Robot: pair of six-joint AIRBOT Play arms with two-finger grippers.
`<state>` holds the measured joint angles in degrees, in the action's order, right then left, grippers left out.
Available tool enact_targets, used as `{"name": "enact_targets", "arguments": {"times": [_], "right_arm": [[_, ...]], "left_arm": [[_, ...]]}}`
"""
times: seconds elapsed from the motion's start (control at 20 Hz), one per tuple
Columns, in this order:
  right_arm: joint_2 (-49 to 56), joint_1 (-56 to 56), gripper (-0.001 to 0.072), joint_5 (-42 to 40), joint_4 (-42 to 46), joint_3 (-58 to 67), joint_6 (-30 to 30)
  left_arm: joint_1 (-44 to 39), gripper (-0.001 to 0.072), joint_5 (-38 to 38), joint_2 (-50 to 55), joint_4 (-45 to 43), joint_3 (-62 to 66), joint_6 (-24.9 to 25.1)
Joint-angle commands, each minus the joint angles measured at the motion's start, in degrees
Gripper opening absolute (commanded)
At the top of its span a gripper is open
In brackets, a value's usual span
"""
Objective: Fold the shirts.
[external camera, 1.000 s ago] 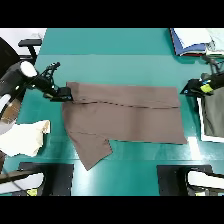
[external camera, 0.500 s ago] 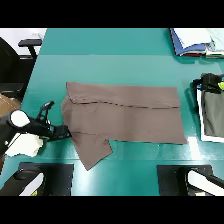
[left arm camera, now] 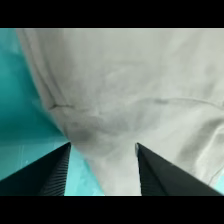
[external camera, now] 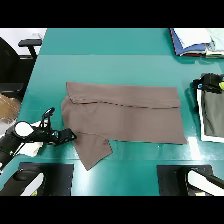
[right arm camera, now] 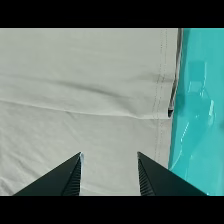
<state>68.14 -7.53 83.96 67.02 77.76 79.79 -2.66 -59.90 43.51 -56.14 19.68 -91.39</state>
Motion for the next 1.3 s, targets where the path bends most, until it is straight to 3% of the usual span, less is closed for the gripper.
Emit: {"name": "enact_targets", "arguments": {"times": [0.0, 0.45, 0.5, 0.55, 0.6, 0.75, 0.9, 0.95, 1.0, 1.05, 1.2, 1.25], "right_arm": [[-0.04, 0.07, 0.0399, 0.22, -0.02, 0.0, 0.09], [-0.04, 0.07, 0.0399, 0.7, -0.02, 0.0, 0.13], [-0.04, 0.07, 0.0399, 0.7, 0.0, 0.0, 0.13], [-0.04, 0.07, 0.0399, 0.76, 0.0, 0.0, 0.13], [-0.04, -0.04, 0.0399, 1.25, 0.02, -0.02, 0.13], [-0.55, -2.56, 0.0399, 4.04, 0.72, -2.05, 0.09], [-4.42, -9.09, 0.04, 3.98, 4.76, -14.6, 0.33], [-5.7, -11.69, 0.0434, 4.09, 6.27, -19.78, 0.35], [-6.86, -14.78, 0.0553, 4.17, 6.49, -25.53, 0.35], [-7.67, -17.66, 0.0581, 4.07, 6.16, -30.67, 0.79], [-9.29, -23.52, 0.0571, 2.51, 5.9, -43.89, 1.2], [-9.6, -23.87, 0.0517, 1.07, 5.68, -46.66, 1.2]], "left_arm": [[0.02, 0.0479, 1.44, -0.11, 1.36, -0.52, 1.62], [0.02, 0.0478, 0.96, 0.0, 1.05, -2.58, 1.81], [0.02, 0.043, 1.09, 0.0, 1.05, -2.84, 1.79], [0.02, 0.0121, 1.22, 0.0, 1.03, -2.84, 1.86], [0.02, 0.0024, 1.7, 0.0, 1.22, -2.8, 1.81], [0.02, 0.0024, -1.18, -0.07, 0.72, -0.26, 1.97], [0.02, 0.0024, -4.39, -0.42, 0.39, 3.52, 3.48], [0.02, 0.0024, -4.39, -0.42, 0.46, 4.42, 3.8], [0.02, 0.0024, -3.96, -0.42, 0.44, 5.14, 4.02], [0.02, 0.0024, -3.5, -0.42, 0.48, 5.53, 4.0], [0.02, 0.0025, -2.64, -0.42, 0.44, 5.68, 4.07], [0.02, 0.0025, -2.62, -0.42, 0.46, 5.66, 4.33]]}}
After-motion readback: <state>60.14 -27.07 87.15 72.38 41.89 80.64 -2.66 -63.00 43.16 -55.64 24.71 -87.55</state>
